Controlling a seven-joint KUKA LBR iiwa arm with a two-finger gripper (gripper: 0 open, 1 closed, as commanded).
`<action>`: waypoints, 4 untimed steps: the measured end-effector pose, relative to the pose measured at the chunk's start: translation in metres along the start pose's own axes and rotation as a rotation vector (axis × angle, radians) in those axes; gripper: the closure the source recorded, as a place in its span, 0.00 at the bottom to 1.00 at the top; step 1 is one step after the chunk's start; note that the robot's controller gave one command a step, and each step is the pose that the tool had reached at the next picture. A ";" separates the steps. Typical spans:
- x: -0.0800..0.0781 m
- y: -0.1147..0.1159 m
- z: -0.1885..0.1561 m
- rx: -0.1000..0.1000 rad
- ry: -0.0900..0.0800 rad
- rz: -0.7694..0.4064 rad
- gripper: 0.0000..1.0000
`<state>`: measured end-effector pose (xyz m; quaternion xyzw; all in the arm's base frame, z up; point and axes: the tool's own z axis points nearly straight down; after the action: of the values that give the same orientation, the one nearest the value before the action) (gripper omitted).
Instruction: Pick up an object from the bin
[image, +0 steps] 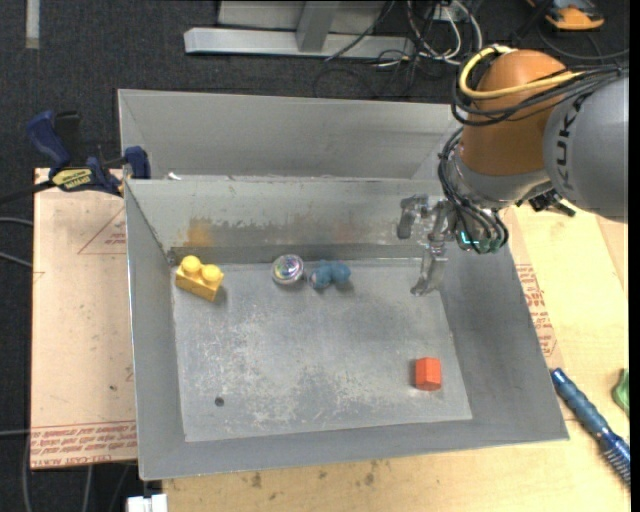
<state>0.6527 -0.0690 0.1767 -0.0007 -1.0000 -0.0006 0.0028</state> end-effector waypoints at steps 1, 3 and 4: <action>0.014 0.105 0.080 -0.002 -0.003 -0.287 0.00; -0.006 0.038 0.105 0.001 -0.011 -0.226 1.00; 0.020 0.048 -0.044 0.001 -0.017 -0.189 1.00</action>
Offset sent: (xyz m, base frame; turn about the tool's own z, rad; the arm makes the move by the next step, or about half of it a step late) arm -0.0135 0.1009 -0.0768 -0.2850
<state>0.6332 -0.0214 0.2210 0.0938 -0.9956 -0.0001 -0.0059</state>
